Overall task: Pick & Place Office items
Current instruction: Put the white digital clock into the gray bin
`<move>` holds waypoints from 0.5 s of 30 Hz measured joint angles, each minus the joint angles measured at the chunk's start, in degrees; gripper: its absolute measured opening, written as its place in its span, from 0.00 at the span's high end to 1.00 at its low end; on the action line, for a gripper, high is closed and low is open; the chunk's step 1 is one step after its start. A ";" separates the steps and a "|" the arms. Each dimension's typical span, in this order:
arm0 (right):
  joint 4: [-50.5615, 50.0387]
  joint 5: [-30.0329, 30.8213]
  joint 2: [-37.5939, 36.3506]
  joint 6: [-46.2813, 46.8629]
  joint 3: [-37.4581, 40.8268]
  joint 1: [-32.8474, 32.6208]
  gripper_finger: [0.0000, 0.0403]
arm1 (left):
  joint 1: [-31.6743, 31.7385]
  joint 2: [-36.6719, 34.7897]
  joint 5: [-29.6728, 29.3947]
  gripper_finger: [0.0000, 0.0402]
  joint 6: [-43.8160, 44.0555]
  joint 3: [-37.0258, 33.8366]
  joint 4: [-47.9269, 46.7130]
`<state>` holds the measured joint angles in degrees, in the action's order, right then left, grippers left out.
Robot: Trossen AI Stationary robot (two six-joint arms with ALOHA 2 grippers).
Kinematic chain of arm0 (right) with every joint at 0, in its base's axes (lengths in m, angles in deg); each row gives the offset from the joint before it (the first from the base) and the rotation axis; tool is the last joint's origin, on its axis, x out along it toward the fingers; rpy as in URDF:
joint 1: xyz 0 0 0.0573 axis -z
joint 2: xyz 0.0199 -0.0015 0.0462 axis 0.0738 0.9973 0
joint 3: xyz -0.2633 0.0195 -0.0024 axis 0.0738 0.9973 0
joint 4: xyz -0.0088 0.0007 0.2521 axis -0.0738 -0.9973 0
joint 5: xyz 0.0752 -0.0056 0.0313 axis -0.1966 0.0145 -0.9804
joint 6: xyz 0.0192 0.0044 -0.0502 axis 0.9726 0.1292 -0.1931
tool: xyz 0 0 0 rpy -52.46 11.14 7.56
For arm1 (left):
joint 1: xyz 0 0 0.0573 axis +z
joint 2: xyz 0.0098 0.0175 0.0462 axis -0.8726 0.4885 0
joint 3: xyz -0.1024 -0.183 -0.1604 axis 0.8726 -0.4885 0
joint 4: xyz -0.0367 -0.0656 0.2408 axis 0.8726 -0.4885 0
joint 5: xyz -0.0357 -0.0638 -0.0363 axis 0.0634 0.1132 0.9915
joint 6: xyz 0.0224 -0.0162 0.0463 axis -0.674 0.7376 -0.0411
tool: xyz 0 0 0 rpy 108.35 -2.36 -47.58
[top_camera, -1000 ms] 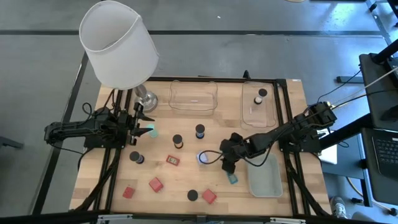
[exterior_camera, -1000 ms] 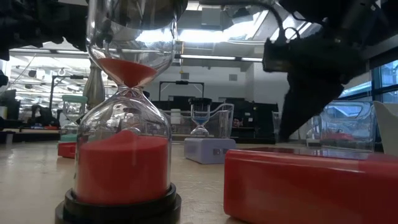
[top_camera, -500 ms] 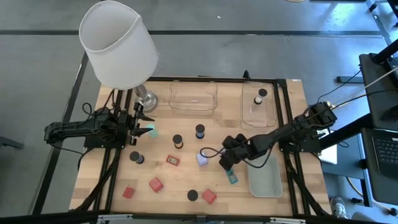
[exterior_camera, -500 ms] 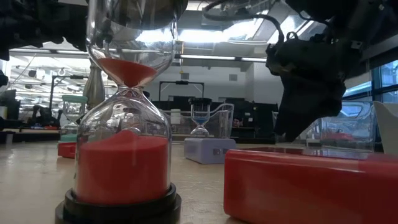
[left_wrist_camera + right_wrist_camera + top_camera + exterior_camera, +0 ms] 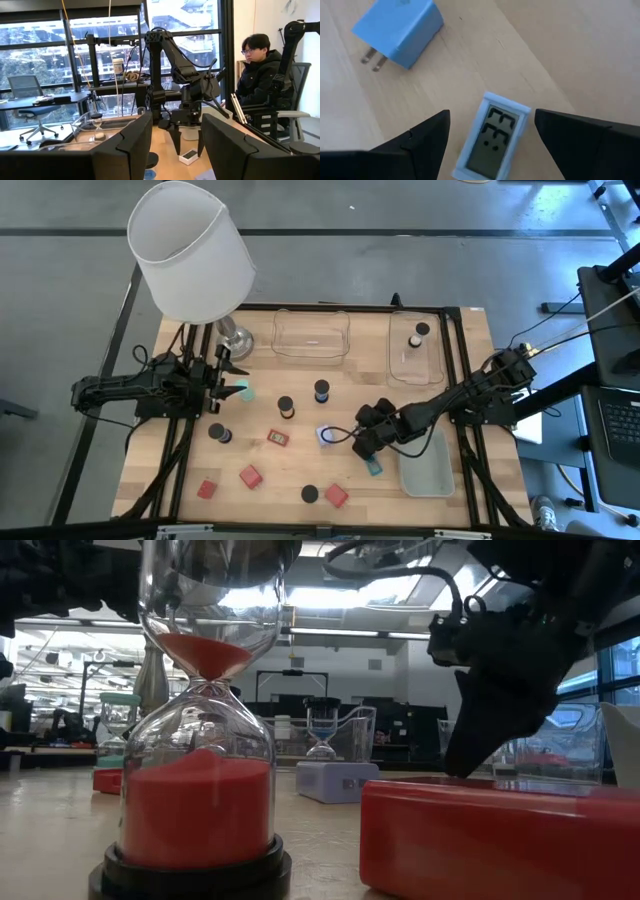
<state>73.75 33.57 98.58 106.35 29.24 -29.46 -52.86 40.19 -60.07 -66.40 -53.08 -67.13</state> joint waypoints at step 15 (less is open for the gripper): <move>-1.57 1.53 4.21 0.23 -0.28 -1.51 0.27 | 0.01 -0.02 0.00 0.58 0.02 0.00 0.02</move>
<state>72.18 35.10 102.78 106.58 28.95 -30.97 -52.84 40.17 -60.07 -66.37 -53.08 -67.11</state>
